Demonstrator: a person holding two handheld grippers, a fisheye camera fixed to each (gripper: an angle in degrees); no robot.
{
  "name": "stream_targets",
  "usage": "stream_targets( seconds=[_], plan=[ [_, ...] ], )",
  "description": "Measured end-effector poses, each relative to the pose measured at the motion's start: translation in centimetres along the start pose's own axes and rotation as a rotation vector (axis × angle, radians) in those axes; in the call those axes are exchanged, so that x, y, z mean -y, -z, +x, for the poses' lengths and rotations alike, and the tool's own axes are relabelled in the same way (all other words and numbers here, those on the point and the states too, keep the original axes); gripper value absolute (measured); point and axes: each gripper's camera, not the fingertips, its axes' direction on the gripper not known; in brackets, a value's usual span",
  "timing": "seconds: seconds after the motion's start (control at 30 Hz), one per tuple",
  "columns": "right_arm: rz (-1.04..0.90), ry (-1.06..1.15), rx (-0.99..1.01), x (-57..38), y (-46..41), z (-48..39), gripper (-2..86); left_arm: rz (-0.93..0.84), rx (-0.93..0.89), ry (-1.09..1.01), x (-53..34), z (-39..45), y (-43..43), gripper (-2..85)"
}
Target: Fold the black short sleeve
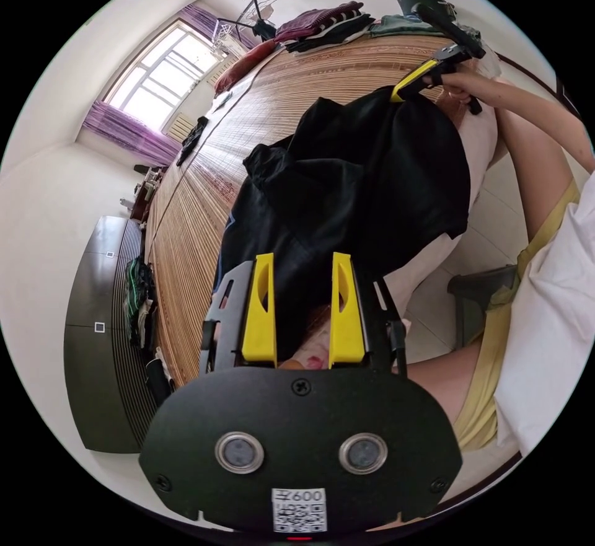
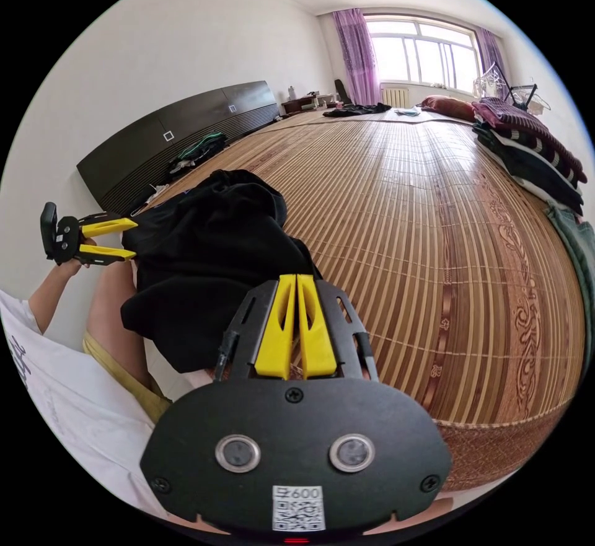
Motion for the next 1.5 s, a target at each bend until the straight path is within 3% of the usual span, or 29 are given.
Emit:
stream_targets(
  seconds=[0.4, 0.57, 0.77, 0.97, 1.2, 1.5],
  plan=[
    [0.001, -0.003, 0.006, -0.2, 2.3, -0.4, -0.8, -0.072, -0.033, -0.039, 0.0, -0.9, -1.8, 11.9],
    [0.001, -0.007, 0.008, -0.5, 3.2, -0.5, -0.8, 0.015, -0.172, -0.028, -0.6, -3.8, -0.7, 4.9],
    [0.003, -0.019, 0.024, -1.1, 4.3, -0.2, -0.8, 0.049, -0.223, -0.035, -0.6, -8.6, 0.6, 3.2],
    [0.004, -0.019, 0.025, -1.8, 5.2, -0.3, -0.8, 0.072, -0.159, -0.011, -0.4, -11.7, 2.3, 2.9],
    [0.006, -0.032, 0.044, -2.9, 6.0, -0.1, -0.8, 0.102, -0.133, 0.176, -2.4, -14.4, 1.9, 2.8],
    [0.007, -0.032, 0.041, -4.6, 6.1, -0.5, -0.8, 0.146, -0.246, 0.356, -5.1, -17.1, 1.0, 2.6]
  ],
)
